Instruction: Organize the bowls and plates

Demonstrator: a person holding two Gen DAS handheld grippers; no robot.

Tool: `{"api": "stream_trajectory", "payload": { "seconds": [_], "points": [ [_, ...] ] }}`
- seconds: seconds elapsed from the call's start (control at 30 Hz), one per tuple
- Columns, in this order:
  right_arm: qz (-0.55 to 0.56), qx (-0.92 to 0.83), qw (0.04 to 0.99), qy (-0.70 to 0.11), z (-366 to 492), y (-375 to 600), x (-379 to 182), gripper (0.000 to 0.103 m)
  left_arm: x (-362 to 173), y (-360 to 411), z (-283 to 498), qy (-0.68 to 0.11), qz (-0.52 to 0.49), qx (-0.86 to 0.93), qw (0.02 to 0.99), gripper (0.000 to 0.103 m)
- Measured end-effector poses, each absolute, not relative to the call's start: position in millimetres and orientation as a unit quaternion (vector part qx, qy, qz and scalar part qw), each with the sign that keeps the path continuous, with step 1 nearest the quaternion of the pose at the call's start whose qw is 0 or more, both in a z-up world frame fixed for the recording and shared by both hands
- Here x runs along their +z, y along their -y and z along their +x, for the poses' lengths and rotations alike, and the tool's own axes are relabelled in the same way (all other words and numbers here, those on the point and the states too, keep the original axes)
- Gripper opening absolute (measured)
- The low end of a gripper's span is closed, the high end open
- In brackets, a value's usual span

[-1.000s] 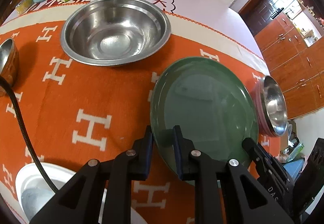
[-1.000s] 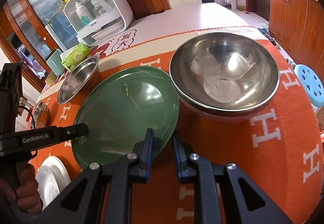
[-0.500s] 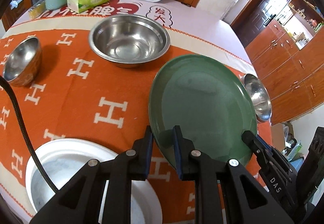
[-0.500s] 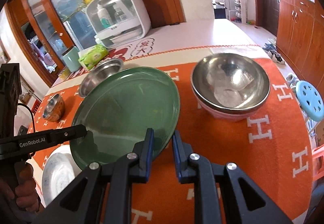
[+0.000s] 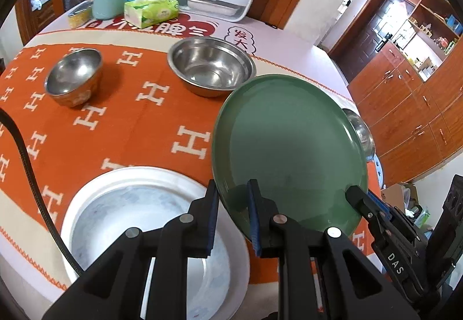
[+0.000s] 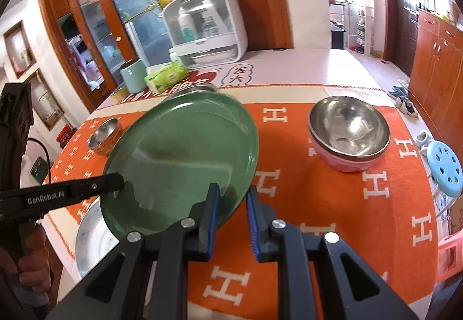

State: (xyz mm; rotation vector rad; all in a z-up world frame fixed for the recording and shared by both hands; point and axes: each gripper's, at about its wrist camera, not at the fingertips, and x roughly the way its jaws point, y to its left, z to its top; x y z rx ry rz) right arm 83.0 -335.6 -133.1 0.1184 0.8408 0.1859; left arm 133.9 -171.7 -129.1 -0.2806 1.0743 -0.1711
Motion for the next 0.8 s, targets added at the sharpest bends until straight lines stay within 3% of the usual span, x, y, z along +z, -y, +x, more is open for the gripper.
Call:
{"api": "stream_trajectory", "payload": {
  "seconds": [0.8],
  "points": [
    [-0.041, 0.165, 0.881, -0.441, 36, 255, -144, 0.02, -145, 97, 80, -0.533, -0.133, -0.069, 0.833, 0.018]
  ]
}}
